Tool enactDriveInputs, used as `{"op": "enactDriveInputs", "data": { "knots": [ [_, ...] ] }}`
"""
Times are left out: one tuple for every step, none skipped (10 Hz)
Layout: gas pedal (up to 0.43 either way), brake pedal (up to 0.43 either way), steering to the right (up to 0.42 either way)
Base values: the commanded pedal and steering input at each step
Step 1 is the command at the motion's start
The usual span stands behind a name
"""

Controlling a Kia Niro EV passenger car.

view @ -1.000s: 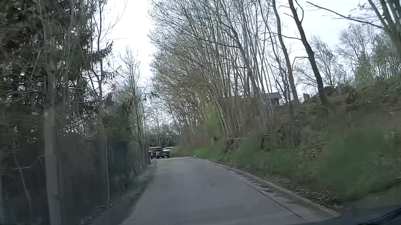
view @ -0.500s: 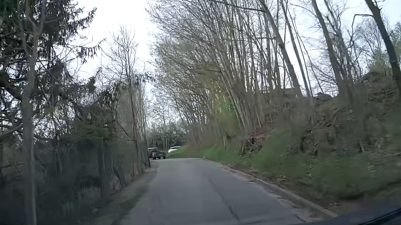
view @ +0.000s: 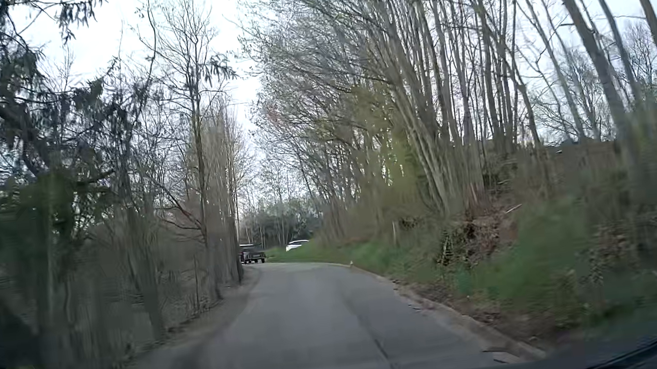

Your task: Follow the waypoints while adhering to traffic rules and regulations

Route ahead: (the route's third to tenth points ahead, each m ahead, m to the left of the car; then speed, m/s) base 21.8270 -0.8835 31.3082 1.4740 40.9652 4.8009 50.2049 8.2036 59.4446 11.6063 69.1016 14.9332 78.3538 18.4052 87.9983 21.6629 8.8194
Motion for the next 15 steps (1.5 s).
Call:
{"op": "enactDriveInputs", "data": {
  "knots": [
    [0.319,0.000,-0.028],
    [0.319,0.000,-0.028],
    [0.319,0.000,-0.028],
    [0.319,0.000,-0.026],
    [0.319,0.000,-0.021],
    [0.319,0.000,-0.015],
    [0.319,0.000,-0.013],
    [0.319,0.000,-0.012],
    [0.319,0.000,-0.012],
    [0.311,0.000,-0.013],
    [0.311,0.000,-0.019],
    [0.311,0.000,-0.024],
    [0.287,0.000,-0.032],
    [0.280,0.000,-0.039],
    [0.260,0.000,-0.041]
  ]
}}
